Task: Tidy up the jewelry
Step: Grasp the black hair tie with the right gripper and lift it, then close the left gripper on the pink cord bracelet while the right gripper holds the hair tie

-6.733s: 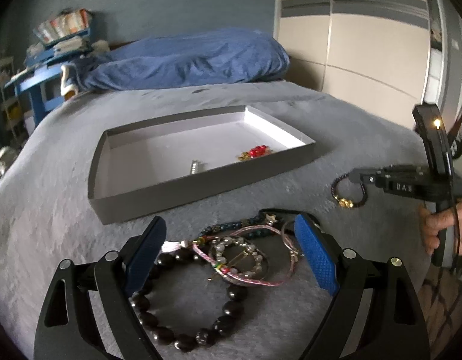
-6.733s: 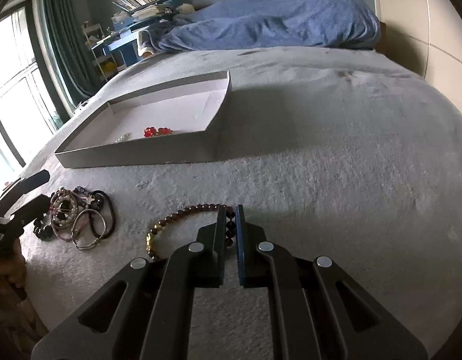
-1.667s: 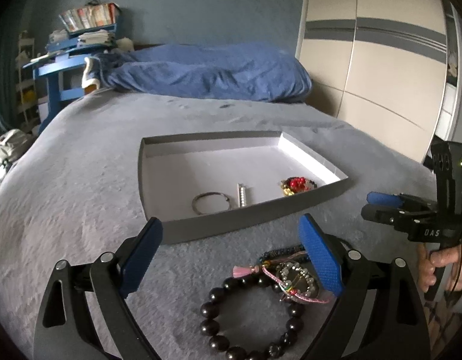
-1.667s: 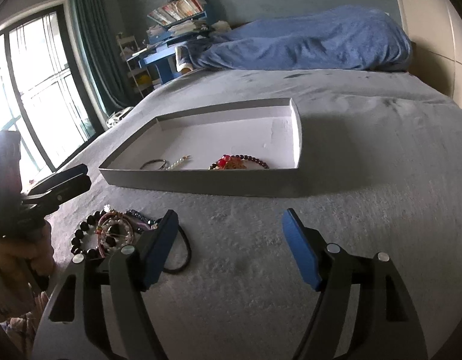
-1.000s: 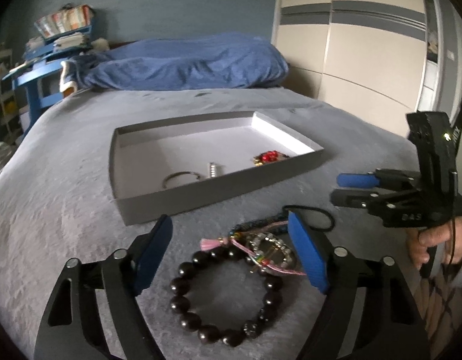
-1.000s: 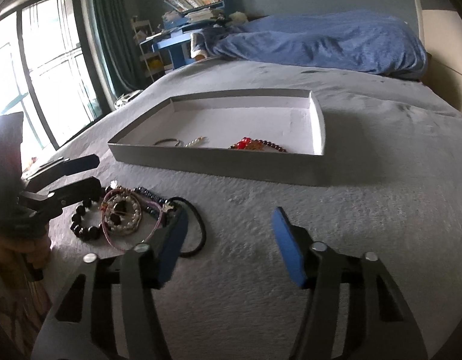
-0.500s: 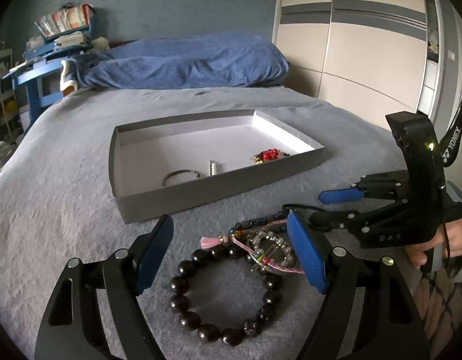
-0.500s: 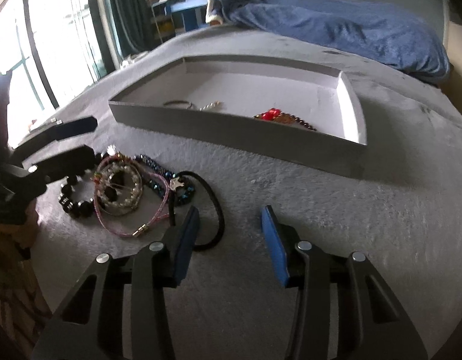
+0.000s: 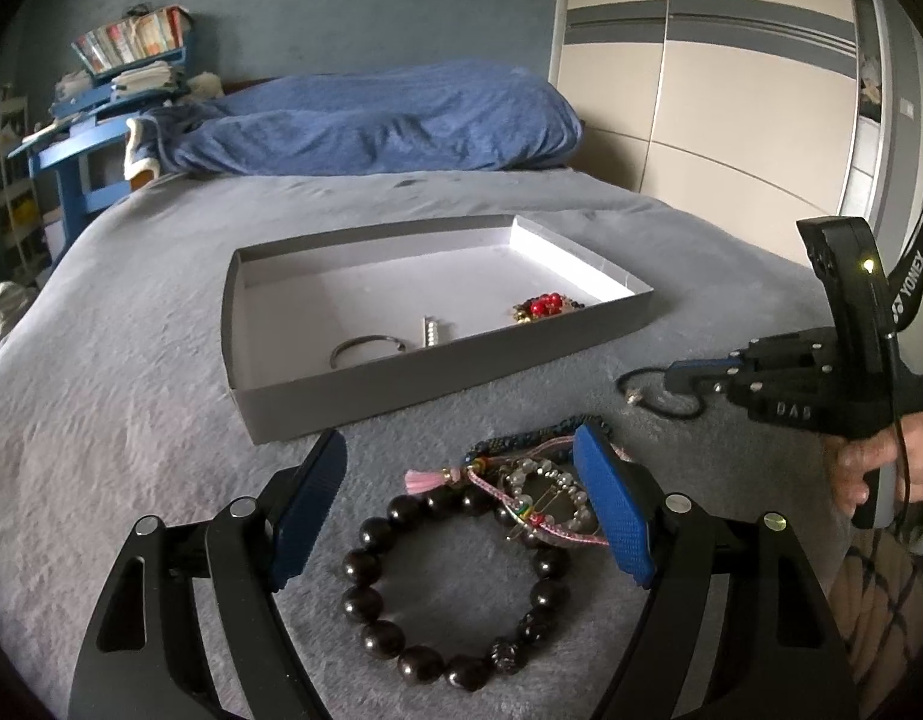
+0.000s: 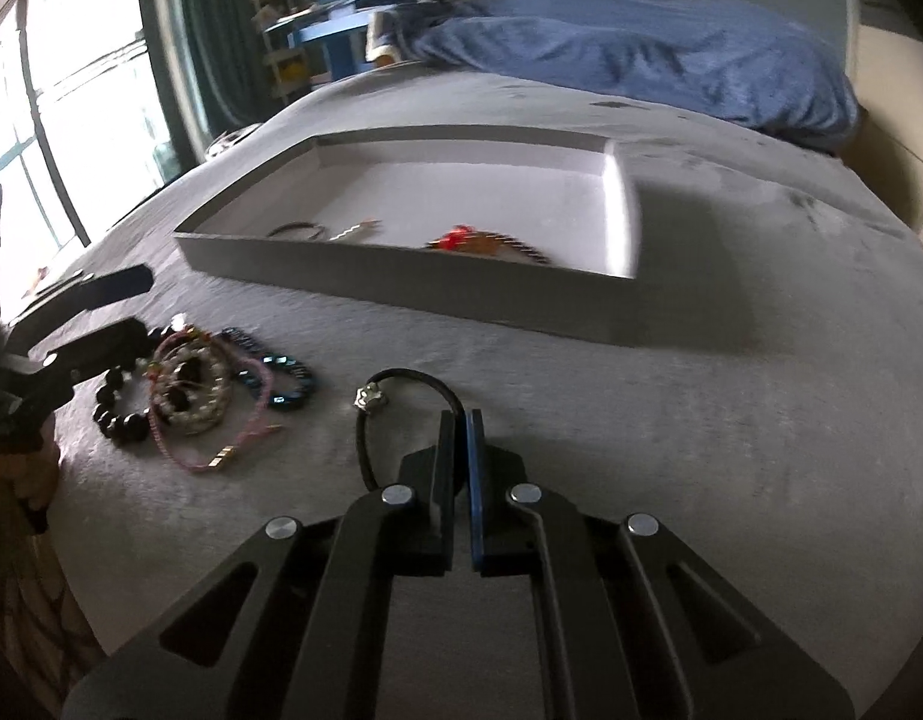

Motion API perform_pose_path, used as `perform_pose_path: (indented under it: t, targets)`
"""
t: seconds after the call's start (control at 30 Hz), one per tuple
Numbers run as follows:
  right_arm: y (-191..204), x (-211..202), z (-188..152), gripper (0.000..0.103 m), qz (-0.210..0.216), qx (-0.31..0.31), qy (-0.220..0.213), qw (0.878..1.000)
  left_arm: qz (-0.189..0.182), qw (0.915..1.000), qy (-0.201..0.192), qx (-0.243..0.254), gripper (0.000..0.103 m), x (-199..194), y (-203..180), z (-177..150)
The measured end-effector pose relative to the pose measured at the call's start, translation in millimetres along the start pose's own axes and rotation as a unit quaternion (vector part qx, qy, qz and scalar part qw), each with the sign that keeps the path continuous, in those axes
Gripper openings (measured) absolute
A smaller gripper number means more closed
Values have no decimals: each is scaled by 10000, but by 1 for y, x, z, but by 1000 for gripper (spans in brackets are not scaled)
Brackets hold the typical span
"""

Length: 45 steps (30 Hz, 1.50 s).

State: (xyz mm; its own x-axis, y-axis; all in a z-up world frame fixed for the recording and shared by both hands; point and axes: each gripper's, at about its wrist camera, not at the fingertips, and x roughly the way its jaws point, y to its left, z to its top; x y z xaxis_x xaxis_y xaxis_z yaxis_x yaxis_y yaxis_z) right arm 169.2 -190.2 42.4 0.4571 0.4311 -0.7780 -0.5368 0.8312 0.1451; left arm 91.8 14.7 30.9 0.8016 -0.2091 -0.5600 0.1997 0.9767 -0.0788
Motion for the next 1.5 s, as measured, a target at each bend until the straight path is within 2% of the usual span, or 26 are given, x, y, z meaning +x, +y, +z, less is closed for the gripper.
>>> perform_pose_path:
  t: [0.07,0.33,0.77,1.27,1.5]
  targets:
    - [-7,1,-3,3,47,167,-8,9998,9,10000,-7,20,79,0,-1,0]
    - [-6,3,-4,3,74,195,-25,9998,-59,9994,-67,344,79,-6,-16,-4]
    - [-14,1,-6,3,93,433,-142,9989,-471,9961,91,743,79,-8,-58,-20]
    - [-13,1,-6,3,97,451,-144,9988,-437,9947,282,885,79,-3,-63,-17]
    - [-13,0,-7,3,106,445,-134,9989,-281,9942,487,917,79,8,-64,-9]
